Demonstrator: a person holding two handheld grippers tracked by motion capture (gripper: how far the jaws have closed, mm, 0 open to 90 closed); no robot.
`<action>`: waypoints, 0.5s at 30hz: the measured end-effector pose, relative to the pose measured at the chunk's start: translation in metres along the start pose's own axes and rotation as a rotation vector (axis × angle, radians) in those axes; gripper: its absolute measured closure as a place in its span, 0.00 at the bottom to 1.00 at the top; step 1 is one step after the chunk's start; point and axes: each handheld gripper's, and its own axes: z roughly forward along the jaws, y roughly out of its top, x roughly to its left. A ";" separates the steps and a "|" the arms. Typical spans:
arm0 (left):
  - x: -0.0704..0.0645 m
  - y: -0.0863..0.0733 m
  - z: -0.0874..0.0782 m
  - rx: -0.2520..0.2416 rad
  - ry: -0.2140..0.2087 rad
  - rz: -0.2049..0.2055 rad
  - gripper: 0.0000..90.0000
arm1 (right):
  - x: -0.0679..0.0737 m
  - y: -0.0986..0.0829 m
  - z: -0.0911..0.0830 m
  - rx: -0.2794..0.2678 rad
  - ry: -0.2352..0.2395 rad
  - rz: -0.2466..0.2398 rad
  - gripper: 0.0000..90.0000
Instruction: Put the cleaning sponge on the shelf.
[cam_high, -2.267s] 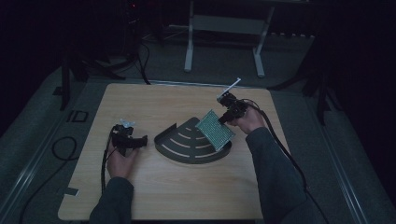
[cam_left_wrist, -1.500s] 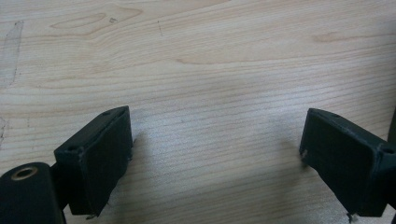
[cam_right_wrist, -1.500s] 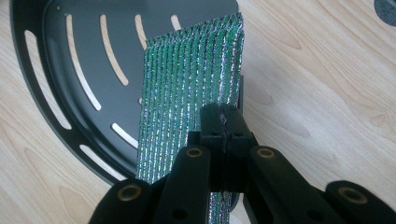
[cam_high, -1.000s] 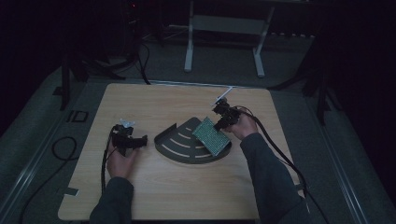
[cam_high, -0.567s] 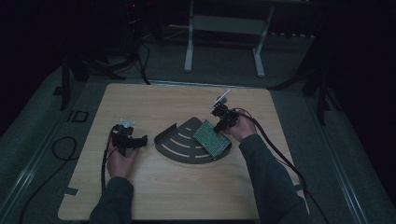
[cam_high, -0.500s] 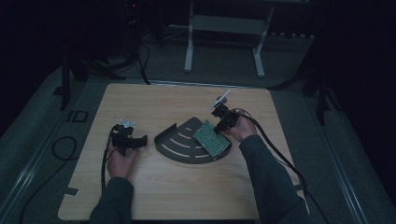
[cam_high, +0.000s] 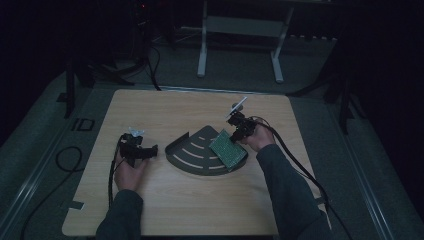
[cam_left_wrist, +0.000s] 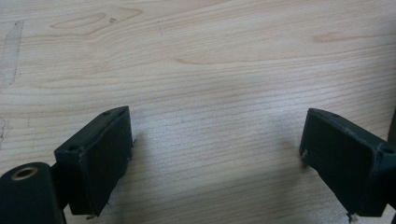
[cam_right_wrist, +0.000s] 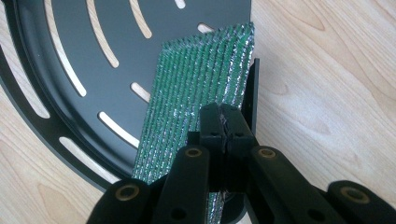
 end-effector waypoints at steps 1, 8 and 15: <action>0.000 0.000 0.000 0.000 0.000 0.000 0.11 | 0.000 0.000 0.000 -0.002 0.000 -0.001 0.99; 0.000 0.000 0.000 0.000 0.000 0.000 0.11 | -0.001 0.002 0.003 -0.004 -0.008 -0.001 0.99; 0.000 0.000 0.000 0.000 0.000 0.000 0.11 | -0.001 0.003 0.005 -0.002 -0.019 -0.004 0.99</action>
